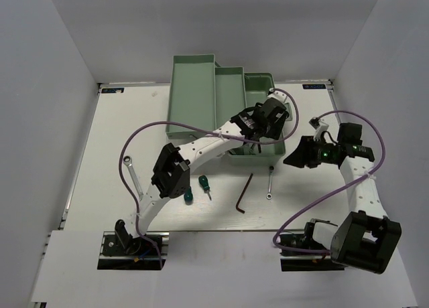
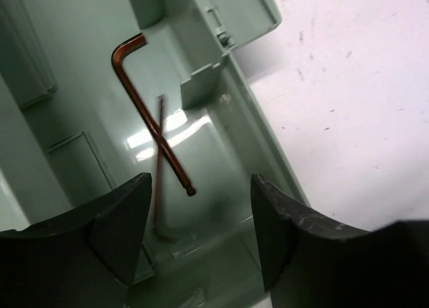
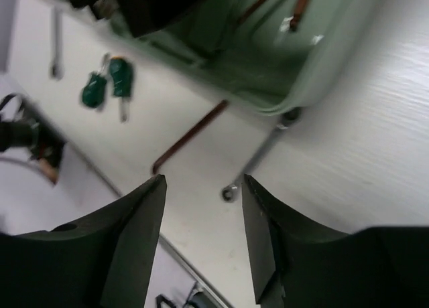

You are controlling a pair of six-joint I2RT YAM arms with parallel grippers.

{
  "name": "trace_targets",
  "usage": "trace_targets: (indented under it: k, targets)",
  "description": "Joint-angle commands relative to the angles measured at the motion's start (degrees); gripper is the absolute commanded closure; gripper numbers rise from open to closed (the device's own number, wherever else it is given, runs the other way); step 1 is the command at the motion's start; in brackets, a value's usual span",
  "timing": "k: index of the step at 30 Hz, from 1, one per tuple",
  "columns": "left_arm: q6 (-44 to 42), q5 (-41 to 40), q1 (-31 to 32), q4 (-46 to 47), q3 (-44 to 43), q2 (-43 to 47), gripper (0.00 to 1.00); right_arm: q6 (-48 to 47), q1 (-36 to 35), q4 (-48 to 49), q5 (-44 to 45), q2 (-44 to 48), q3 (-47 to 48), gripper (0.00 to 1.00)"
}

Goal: Sort the tools into containers

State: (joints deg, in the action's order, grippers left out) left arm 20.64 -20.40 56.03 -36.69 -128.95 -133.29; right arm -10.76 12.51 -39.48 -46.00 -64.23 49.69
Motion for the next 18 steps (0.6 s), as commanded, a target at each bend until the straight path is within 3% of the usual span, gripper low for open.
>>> trace_targets:
  k: [1, 2, 5, 8, 9, 10, 11, 13, 15, 16, 17, 18]
  targets:
    - [-1.9, 4.0, -0.5, 1.9, -2.5, 2.4, 0.29, -12.2, -1.9, -8.2, -13.2, -2.0, 1.0, 0.46]
    - [-1.9, 4.5, -0.5, 2.4, -2.5, 3.3, 0.29, -13.6, -3.0, -11.3, -13.3, -2.7, 1.8, 0.56]
    - [-3.0, 5.1, 0.0, 5.2, 1.0, 7.6, 0.29, -16.7, -6.4, -11.4, -12.2, -3.6, 1.4, 0.71]
    - [-3.0, 3.4, 1.2, 9.3, 7.3, 15.7, 0.36, -17.6, -10.0, -11.2, -11.7, -3.9, 0.5, 0.78]
    - [-3.0, 2.5, 1.2, 10.3, 12.3, 18.5, 0.43, -21.5, -10.7, -11.7, -12.4, -3.5, 0.3, 0.78]
    - [-1.8, 0.0, 1.2, 12.1, 15.4, 21.7, 0.70, -24.2, -12.4, -13.3, -13.2, -3.1, -0.6, 0.76]
    - [-0.6, -2.3, 1.2, 12.1, 19.0, 25.3, 0.84, -32.0, -14.9, -13.9, -13.4, -2.8, -1.0, 0.73]
    - [2.2, -7.9, 1.2, 13.4, 31.5, 38.2, 0.99, -38.1, -18.2, -15.8, -12.7, -2.3, -2.8, 0.68]
    - [3.0, -10.3, 1.2, 13.9, 44.3, 47.6, 0.99, -47.6, -20.8, -16.7, -10.6, -3.4, -3.4, 0.64]
    - [4.2, -10.4, 1.2, 13.3, 48.0, 56.2, 0.93, -50.1, -22.7, -17.0, -9.4, -4.8, -2.9, 0.62]
    - [5.7, -11.2, 1.2, 11.3, 53.6, 59.9, 0.74, -55.0, -24.5, -17.1, -8.6, -5.8, -2.6, 0.58]
    - [7.2, -11.8, 1.2, 8.9, 56.1, 63.0, 0.63, -57.5, -25.7, -17.9, -6.8, -7.8, -1.5, 0.54]
